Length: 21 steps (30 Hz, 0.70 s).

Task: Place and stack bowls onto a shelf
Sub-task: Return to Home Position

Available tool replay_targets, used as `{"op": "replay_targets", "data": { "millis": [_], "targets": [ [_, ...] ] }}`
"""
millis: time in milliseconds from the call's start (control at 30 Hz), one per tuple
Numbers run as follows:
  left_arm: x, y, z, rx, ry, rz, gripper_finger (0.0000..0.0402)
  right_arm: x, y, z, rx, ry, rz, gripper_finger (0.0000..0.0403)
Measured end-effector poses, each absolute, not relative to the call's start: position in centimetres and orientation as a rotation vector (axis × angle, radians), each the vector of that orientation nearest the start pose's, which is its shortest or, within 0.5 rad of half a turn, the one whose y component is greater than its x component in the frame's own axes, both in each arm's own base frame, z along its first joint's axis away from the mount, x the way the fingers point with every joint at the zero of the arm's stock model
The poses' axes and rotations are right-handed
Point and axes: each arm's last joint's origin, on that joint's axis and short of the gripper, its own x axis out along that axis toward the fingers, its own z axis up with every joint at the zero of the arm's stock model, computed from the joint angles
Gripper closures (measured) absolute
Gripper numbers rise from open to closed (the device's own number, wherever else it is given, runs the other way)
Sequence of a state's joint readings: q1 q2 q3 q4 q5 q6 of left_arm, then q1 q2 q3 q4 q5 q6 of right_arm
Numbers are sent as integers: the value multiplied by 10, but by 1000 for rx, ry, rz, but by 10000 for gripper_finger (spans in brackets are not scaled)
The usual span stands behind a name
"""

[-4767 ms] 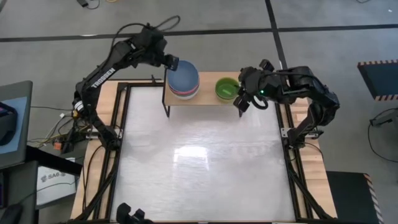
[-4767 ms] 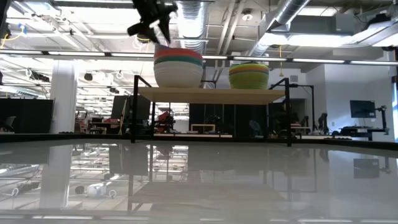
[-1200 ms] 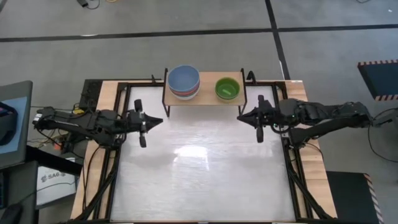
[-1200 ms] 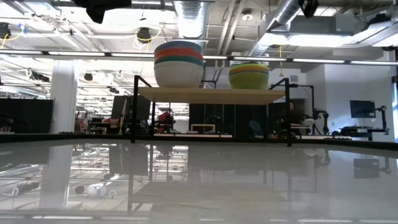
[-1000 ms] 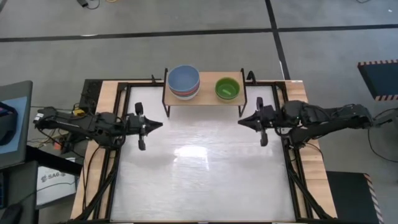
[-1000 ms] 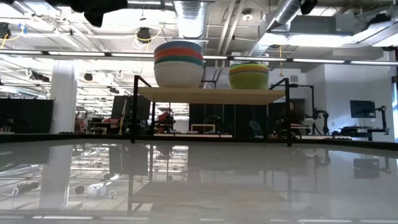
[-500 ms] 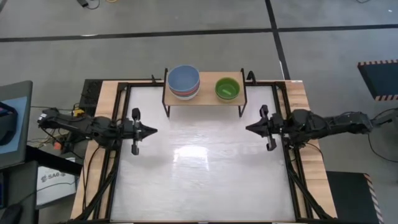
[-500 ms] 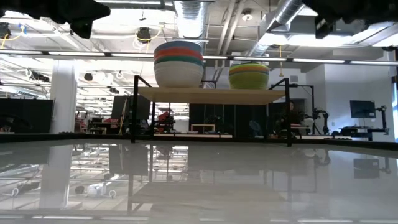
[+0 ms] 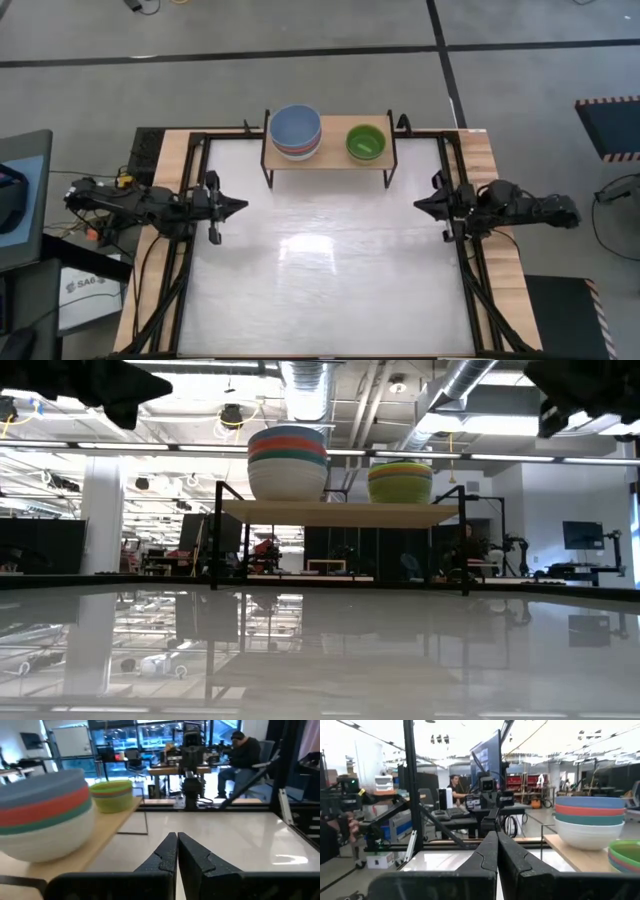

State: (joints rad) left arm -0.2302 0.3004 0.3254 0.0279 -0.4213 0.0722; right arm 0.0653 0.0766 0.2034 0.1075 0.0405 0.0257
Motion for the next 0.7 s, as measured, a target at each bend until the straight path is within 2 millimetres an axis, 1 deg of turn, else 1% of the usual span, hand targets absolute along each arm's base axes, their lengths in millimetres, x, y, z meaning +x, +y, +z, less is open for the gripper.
{"op": "replay_targets", "data": {
  "millis": [100,167,267,400,467,600,700],
  "targets": [
    [107,-13,243,38,-34,186,402,83,3,225,48,-253,11,378],
    [108,-13,240,31,-32,185,402,86,2,217,72,-244,0,378],
    [107,-13,244,19,-82,172,401,90,1,205,128,-236,2,378],
    [101,-14,249,48,-135,127,401,95,1,187,221,-212,9,377],
    [98,-13,248,54,-125,128,402,95,1,188,236,-234,8,377],
    [89,-11,245,60,-107,128,402,95,1,187,235,-226,0,377],
    [81,-9,242,66,-95,129,402,95,1,188,212,-229,0,377]
  ]
}}
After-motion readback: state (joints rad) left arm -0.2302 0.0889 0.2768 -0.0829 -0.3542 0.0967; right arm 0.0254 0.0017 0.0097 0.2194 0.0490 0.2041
